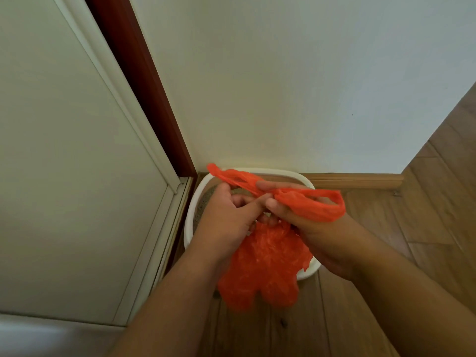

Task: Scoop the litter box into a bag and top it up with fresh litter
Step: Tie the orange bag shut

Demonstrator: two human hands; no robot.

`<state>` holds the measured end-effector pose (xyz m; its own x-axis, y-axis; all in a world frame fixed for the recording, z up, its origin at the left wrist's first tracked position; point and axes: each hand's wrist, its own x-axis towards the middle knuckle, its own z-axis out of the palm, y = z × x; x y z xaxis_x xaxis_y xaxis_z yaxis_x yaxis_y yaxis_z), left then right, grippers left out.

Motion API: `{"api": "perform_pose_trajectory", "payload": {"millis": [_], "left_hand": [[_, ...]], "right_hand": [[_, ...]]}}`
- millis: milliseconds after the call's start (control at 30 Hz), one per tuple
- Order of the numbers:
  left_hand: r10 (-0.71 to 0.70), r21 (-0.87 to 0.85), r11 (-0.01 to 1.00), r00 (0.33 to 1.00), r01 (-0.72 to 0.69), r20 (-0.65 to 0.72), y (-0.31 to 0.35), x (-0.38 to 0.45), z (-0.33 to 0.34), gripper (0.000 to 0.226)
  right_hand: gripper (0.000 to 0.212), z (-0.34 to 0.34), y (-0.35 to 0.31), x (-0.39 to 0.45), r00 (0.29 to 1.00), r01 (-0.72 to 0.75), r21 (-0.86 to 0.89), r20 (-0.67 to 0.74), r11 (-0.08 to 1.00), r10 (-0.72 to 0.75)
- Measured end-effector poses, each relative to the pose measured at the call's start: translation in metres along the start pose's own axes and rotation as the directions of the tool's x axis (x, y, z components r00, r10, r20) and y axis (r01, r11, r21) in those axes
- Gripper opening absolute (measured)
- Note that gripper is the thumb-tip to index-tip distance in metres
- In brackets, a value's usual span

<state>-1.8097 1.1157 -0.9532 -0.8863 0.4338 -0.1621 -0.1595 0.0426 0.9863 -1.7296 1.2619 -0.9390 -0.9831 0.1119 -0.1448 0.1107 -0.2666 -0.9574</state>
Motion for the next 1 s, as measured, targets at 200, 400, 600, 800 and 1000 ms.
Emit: {"api": "perform_pose_trajectory", "payload": {"millis": [200,400,600,800,1000], "left_hand": [[-0.048,-0.074,0.996,0.994,0.055,0.102,0.005,-0.003,0.005,0.031],[-0.141,-0.229,0.959,0.981,0.168,0.13,0.008,-0.003,0.005,0.052],[-0.155,-0.293,0.932,0.966,0.212,0.206,0.017,-0.006,0.005,0.025],[-0.118,-0.372,0.908,0.968,0.195,0.221,0.021,-0.006,0.003,0.026],[-0.089,-0.223,0.963,0.96,0.151,0.266,0.02,-0.011,0.002,0.021]], "right_hand": [[0.024,-0.002,0.001,0.003,0.995,0.061,0.02,-0.083,0.998,-0.059],[0.022,0.001,-0.001,0.007,0.992,0.023,0.28,-0.125,0.96,0.012],[0.043,-0.002,-0.005,0.009,0.996,-0.081,0.456,0.014,0.886,0.084],[0.046,-0.007,-0.008,0.01,0.994,-0.107,0.417,0.049,0.903,0.095],[0.035,-0.016,-0.006,0.011,0.988,-0.079,0.32,-0.103,0.944,0.118]]}}
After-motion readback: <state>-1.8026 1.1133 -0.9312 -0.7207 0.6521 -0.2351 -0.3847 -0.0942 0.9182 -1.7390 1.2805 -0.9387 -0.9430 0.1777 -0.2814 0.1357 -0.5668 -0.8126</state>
